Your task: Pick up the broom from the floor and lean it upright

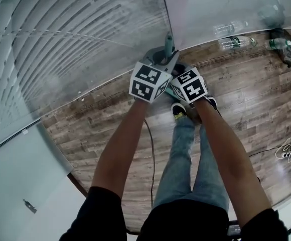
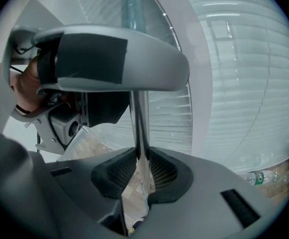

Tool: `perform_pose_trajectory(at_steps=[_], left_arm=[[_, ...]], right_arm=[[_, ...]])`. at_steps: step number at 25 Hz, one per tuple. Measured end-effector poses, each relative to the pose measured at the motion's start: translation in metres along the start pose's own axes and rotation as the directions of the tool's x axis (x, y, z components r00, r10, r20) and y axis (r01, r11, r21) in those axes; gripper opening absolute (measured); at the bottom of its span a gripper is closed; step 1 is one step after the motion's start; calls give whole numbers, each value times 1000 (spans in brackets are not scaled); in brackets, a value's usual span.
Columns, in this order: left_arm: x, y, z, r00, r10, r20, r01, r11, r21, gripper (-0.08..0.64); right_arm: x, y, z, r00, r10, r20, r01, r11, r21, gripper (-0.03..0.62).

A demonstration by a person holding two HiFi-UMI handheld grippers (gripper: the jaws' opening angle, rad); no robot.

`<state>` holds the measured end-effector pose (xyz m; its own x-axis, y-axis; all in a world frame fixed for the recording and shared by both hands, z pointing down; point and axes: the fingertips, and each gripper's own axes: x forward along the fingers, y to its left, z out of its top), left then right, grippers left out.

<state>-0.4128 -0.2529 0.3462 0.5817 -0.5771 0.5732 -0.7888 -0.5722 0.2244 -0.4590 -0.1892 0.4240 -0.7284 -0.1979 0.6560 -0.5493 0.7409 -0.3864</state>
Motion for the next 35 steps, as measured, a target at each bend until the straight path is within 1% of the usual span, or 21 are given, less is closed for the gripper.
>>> perform_pose_trajectory(at_steps=[5,10,13,15,19,22,24,26,29,33,35], left_arm=[[6,3,1,1000,4,-4,-4,1000,-4,66],[7,7,0,1000,26,15,-26,998,-50,67],[7,8,0,999,32,7,-31,998,-53,67],[10,8,-1,999,34,-6,-34,998,-43,67],[15,7,-2,998,49,-32,-49,999,8,67],[15,8,-2,998,61,-21,-61,998,7,67],[15,9,-2,998,57,-17,-56,998,4,67],[15,9,-1,998,55,-18,-55,998,14,69],[11,6,-2,999,51,-18,-50,998,33,72],[-3,-1,-4,999,45,-18,-44,999,29,148],[-11,-4,-3,999,44,-19,-44,999,29,168]], right_arm=[[2,-5,0,1000,-4,-26,5,1000,22,86],[4,-7,-1,998,20,-54,-19,1000,6,86],[6,-9,-2,998,18,-67,-18,1000,4,86],[5,-10,-3,997,24,-79,-24,1000,8,86],[2,-12,-1,996,48,-71,-43,997,72,94],[0,-13,2,995,81,-53,-74,990,121,109],[0,-13,6,994,99,-45,-92,987,131,148],[-2,-12,8,993,107,-46,-101,988,121,161],[-9,-13,10,993,113,-36,-110,990,85,164],[-35,-12,6,992,120,-38,-119,992,34,164],[-54,-16,4,992,115,-45,-114,993,31,166]])
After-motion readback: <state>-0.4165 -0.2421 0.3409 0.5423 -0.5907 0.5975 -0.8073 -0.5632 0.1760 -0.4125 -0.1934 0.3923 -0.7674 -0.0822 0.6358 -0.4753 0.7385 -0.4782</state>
